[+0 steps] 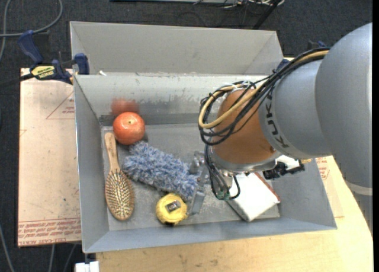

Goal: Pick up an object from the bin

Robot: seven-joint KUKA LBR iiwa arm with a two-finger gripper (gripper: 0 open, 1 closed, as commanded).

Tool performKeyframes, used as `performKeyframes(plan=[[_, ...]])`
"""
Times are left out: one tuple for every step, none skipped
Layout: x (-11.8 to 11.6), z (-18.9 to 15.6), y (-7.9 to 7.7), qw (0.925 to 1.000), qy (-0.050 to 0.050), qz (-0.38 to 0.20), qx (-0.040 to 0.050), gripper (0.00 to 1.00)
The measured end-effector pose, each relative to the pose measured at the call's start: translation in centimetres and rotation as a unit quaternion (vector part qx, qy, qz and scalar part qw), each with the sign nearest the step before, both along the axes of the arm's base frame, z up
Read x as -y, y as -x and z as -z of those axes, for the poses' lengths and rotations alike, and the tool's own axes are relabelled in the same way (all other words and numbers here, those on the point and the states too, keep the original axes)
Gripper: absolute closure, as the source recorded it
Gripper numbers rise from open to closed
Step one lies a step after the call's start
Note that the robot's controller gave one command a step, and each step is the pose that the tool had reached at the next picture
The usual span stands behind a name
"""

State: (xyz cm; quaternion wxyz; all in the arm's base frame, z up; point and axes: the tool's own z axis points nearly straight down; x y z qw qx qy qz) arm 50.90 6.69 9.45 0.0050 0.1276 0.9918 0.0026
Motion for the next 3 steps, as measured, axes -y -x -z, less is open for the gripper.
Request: performKeyframes(plan=[[0.3, 2.0, -3.7, 0.9962, 0.000, -0.087, 0.0014, 1.00], [0.3, 2.0, -3.7, 0.9962, 0.000, -0.087, 0.0014, 1.00], [1.0, -1.4, -4.4, 0.9954, 0.000, -0.095, 0.0023, 1.00]])
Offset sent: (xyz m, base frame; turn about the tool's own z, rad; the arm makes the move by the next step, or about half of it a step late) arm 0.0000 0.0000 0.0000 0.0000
